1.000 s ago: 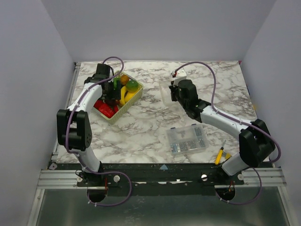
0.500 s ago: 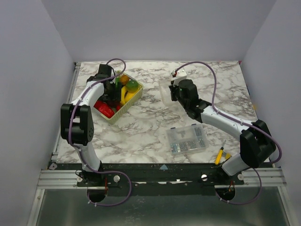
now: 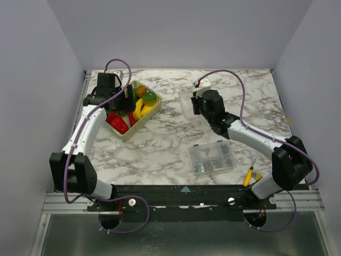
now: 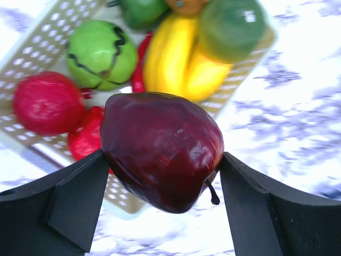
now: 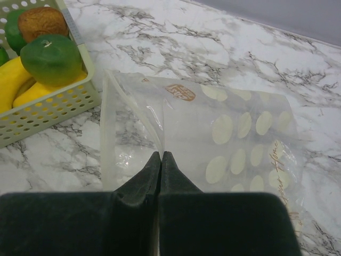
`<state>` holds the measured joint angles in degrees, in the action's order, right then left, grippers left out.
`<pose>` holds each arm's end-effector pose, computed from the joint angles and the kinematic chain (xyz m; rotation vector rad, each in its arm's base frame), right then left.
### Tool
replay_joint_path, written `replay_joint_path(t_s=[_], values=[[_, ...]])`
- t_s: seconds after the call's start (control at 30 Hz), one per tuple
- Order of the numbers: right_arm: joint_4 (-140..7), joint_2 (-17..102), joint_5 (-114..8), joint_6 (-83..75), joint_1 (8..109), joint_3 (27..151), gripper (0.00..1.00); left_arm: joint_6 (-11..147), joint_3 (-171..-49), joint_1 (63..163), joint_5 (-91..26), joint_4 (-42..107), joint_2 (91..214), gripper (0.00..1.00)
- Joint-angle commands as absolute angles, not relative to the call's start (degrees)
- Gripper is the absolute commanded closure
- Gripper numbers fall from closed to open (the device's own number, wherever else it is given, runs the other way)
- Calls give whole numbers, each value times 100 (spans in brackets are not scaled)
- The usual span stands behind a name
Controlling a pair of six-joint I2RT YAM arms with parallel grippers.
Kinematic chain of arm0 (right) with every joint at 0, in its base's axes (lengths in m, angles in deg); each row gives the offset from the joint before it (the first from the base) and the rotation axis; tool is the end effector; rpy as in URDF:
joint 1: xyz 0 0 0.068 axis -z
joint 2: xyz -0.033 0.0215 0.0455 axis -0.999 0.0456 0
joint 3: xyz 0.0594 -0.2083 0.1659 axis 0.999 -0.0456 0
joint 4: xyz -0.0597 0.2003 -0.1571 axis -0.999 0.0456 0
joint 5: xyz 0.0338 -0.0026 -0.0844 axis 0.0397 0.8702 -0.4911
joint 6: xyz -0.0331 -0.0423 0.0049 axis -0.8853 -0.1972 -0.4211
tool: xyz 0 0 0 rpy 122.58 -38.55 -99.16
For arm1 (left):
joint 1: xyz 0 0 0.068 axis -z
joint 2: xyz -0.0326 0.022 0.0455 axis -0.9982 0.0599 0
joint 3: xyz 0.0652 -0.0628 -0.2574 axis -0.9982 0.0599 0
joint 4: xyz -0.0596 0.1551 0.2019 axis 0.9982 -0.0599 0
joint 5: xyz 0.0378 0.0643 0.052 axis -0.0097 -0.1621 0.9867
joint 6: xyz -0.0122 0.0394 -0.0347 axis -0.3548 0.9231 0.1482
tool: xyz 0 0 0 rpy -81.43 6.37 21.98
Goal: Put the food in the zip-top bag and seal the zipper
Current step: Pick up the fake vegetable from the bin, then place the fake vegetable in the zipper food storage bag.
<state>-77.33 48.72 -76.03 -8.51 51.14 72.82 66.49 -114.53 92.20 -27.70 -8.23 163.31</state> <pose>0.2930 0.2034 0.2810 -0.3787 1.8406 0.2150 0.3259 -0.0345 0.3153 -0.1308 2.4094 -0.2262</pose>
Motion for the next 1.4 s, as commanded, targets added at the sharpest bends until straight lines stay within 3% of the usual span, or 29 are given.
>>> replay_joint_path(t_s=[0.0,0.13,0.53,0.97,1.17,1.37], values=[[-7795,4718,-7428,-814,5157,7245,99,5576,-10656,9217,-4485,-41,15539,56],[-7732,4728,-7425,-809,5154,7276,99,4728,-9814,9518,-5924,1370,15111,55],[-7677,4350,-7235,-730,5155,7208,99,2623,-9582,10999,-6493,4431,15977,57],[-7721,4288,-7065,-588,5153,7171,100,1483,-9937,11359,-6221,5180,17033,59],[-7748,4271,-7066,-532,5153,7148,99,1683,-10196,11435,-5245,3894,17079,60],[-7836,4261,-7065,-508,5168,7112,99,1668,-10203,11482,-5000,3708,17154,58]])
